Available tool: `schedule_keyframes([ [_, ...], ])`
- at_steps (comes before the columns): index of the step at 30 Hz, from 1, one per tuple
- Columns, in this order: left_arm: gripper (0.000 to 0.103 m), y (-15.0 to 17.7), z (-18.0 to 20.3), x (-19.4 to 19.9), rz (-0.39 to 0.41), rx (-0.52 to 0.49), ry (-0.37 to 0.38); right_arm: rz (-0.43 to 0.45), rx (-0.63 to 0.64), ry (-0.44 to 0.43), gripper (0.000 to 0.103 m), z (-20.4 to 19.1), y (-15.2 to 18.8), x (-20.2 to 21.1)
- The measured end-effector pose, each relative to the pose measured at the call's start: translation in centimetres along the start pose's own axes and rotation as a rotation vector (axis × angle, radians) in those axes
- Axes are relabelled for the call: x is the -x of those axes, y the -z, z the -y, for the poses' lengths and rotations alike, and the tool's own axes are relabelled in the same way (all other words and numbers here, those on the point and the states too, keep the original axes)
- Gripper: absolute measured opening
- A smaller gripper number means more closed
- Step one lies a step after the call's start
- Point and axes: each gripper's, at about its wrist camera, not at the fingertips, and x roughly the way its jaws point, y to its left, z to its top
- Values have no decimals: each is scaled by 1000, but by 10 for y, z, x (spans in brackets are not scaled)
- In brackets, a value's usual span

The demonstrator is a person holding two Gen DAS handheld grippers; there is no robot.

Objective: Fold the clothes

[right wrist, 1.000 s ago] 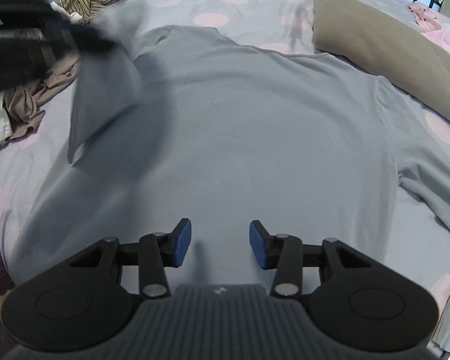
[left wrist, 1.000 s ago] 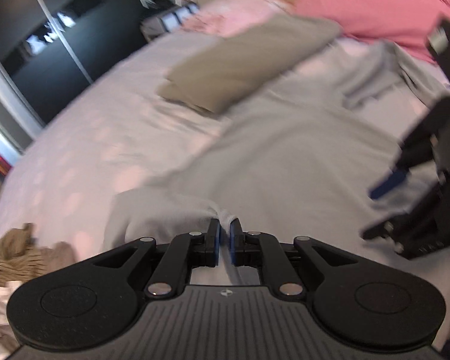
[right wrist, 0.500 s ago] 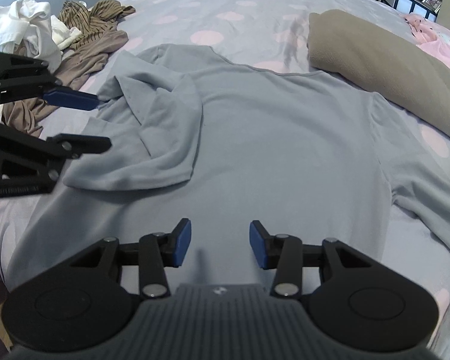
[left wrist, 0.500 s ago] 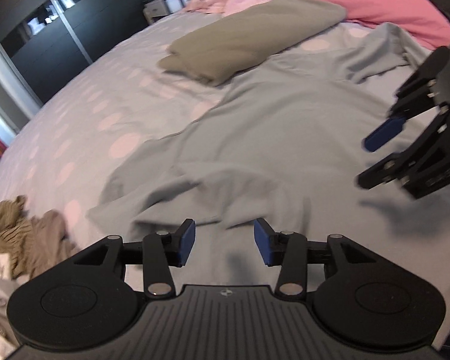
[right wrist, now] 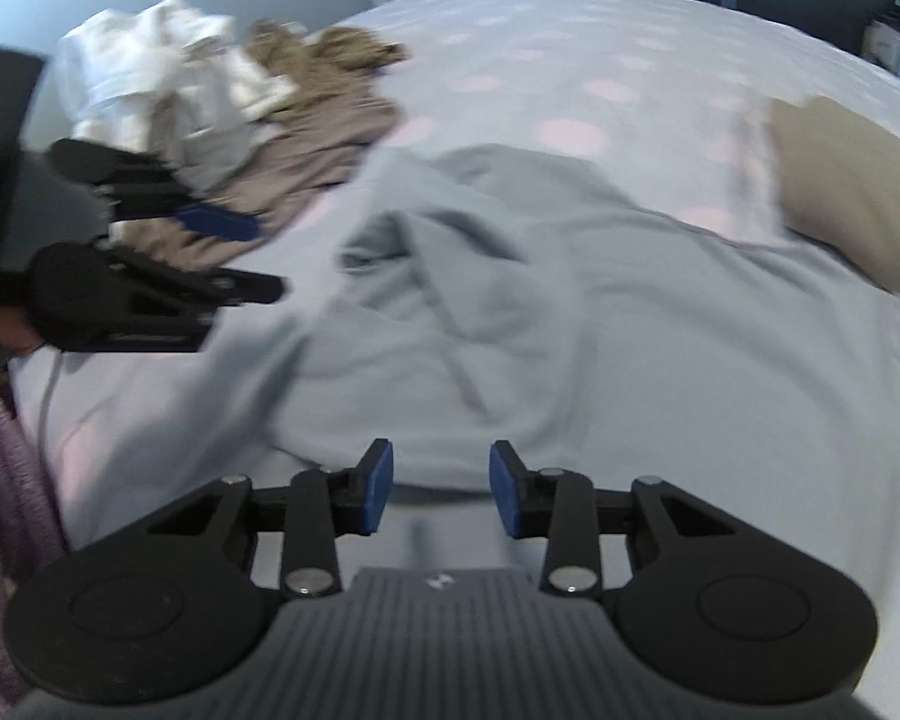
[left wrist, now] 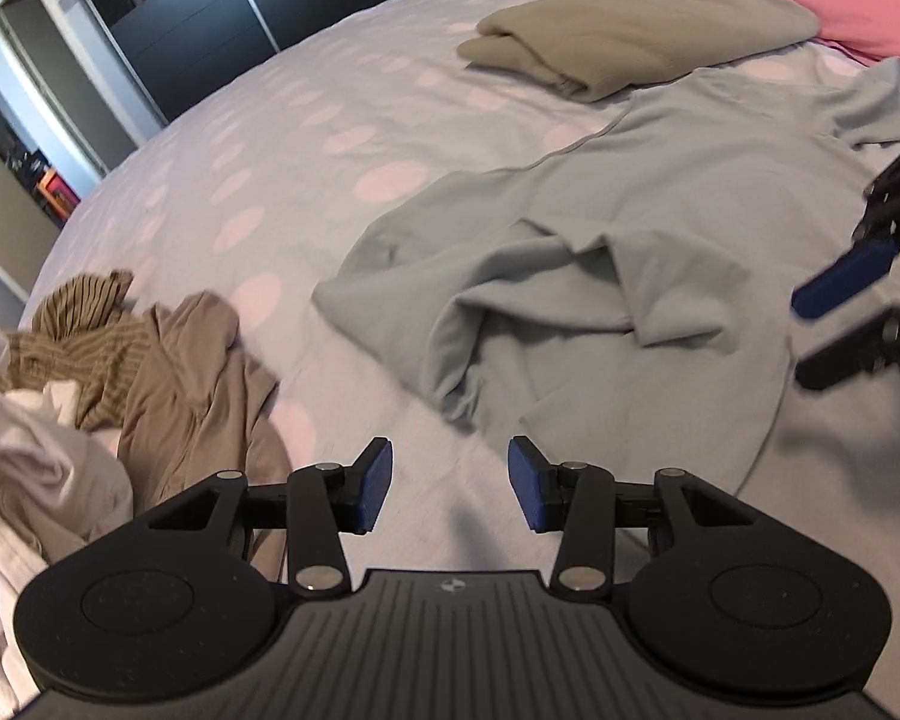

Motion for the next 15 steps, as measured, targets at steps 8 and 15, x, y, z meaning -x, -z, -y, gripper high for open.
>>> schedule_keyframes([
  [8,41,7,-8,-3,-24,14,19,-51,50,-75,39,-30,-22,-44],
  [15,41,7,-14,-6,-47,26,20,-139,111,-108,51,-54,-32,-76],
])
